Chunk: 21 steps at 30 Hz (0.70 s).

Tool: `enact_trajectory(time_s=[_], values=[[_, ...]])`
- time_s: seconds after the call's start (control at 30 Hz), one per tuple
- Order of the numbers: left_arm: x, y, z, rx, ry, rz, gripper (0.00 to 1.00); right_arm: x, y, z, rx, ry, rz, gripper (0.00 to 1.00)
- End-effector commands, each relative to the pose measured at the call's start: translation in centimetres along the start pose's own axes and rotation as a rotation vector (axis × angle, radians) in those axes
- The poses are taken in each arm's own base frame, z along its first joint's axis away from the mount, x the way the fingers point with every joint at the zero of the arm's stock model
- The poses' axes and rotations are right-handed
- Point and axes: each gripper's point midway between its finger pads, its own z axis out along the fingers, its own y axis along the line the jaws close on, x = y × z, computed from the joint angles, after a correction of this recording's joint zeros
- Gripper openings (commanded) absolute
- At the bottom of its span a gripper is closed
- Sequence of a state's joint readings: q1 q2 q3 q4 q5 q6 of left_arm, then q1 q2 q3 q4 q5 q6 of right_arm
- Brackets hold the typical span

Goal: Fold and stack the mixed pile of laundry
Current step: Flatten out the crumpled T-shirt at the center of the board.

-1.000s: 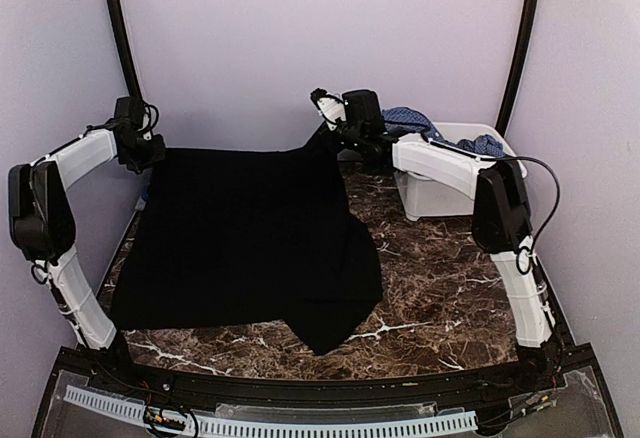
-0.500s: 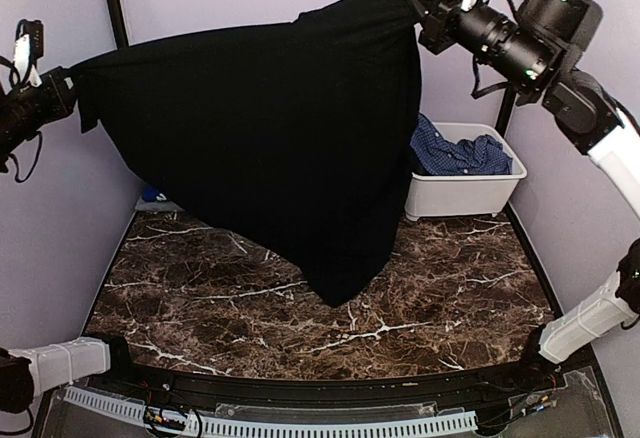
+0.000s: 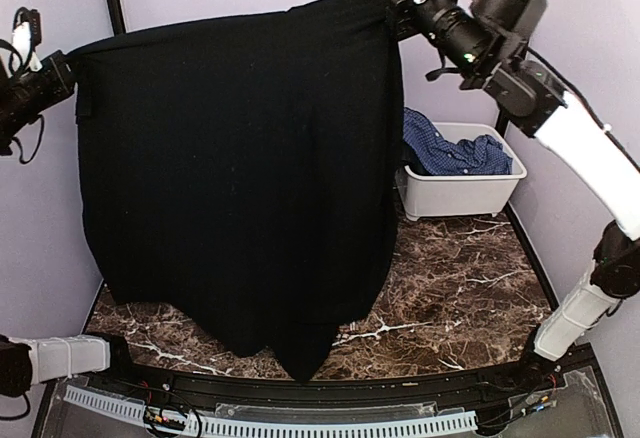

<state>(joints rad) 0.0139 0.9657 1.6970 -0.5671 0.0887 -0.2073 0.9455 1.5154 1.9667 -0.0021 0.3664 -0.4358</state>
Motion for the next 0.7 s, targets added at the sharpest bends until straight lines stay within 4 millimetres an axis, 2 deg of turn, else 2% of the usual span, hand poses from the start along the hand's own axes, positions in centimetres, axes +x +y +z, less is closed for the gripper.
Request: enact_trajectory(time_s=[0.0,0.03,0.07,0.1,0.13,0.17,0.2,0.23,0.27,0.3,0.33,0.37,0.4,0.43,0.47,0.5,0.53,0.57,0.63,0.67], values=[[4.5,4.8,7.8,-0.198,0.097,-0.041,0.0,5.9,-4.2,5.5,0.152,0.042,-0.002,0.0],[5.2,5.3,8.8,-0.215,0.108,-0.04,0.0,7.9,-4.2,7.0,0.144,0.061,-0.002,0.0],[6.7,6.0,11.0,-0.23,0.139,-0.038,0.0,10.4,-3.8,8.7,0.133,0.084,-0.007,0.0],[7.7,6.7,12.2,-0.253,0.157,-0.034,0.0,12.7,-3.4,10.2,0.117,0.106,-0.01,0.0],[9.4,7.5,14.5,-0.27,0.186,-0.028,0.0,17.1,-2.2,12.4,0.1,0.158,-0.021,0.0],[11.2,8.5,16.7,-0.291,0.213,-0.029,0.0,20.2,-1.3,14.1,0.083,0.186,-0.028,0.0],[12.3,8.8,17.9,-0.287,0.231,-0.033,0.0,23.0,-0.6,15.6,0.067,0.215,-0.028,0.03],[14.6,10.0,20.0,-0.308,0.272,-0.033,0.0,26.0,-0.4,17.0,0.07,0.242,-0.037,0.12],[15.2,10.7,21.1,-0.331,0.28,-0.03,0.0,29.0,0.0,18.0,0.074,0.27,-0.051,0.31],[18.5,12.3,23.2,-0.362,0.342,-0.027,0.0,30.3,-0.2,18.6,0.102,0.26,-0.066,0.53],[18.9,12.6,24.4,-0.357,0.347,-0.033,0.05,31.6,-0.3,18.9,0.115,0.26,-0.079,0.69],[21.3,14.0,26.5,-0.371,0.396,-0.041,0.11,33.5,-0.1,18.9,0.137,0.26,-0.077,0.86],[22.6,14.6,27.3,-0.377,0.433,-0.049,0.26,34.9,-0.2,18.6,0.149,0.287,-0.074,0.96],[25.2,15.9,28.6,-0.41,0.508,-0.048,0.35,35.8,-0.3,18.3,0.159,0.318,-0.069,0.98],[26.2,16.5,29.0,-0.432,0.538,-0.042,0.54,36.7,-0.2,18.0,0.156,0.36,-0.063,0.98],[27.9,17.0,29.5,-0.445,0.595,-0.037,0.64,37.0,0.1,17.7,0.14,0.384,-0.061,0.99],[28.4,17.4,29.5,-0.46,0.611,-0.03,0.74,36.7,0.3,17.5,0.128,0.391,-0.068,0.99],[28.9,17.6,29.3,-0.467,0.63,-0.023,0.76,36.2,0.2,17.2,0.121,0.396,-0.073,0.99],[28.6,17.7,28.6,-0.486,0.629,-0.023,0.8,35.3,0.6,16.5,0.068,0.409,-0.072,0.99],[28.3,17.8,28.3,-0.499,0.626,-0.02,0.86,34.4,0.7,16.3,0.042,0.404,-0.079,0.99]])
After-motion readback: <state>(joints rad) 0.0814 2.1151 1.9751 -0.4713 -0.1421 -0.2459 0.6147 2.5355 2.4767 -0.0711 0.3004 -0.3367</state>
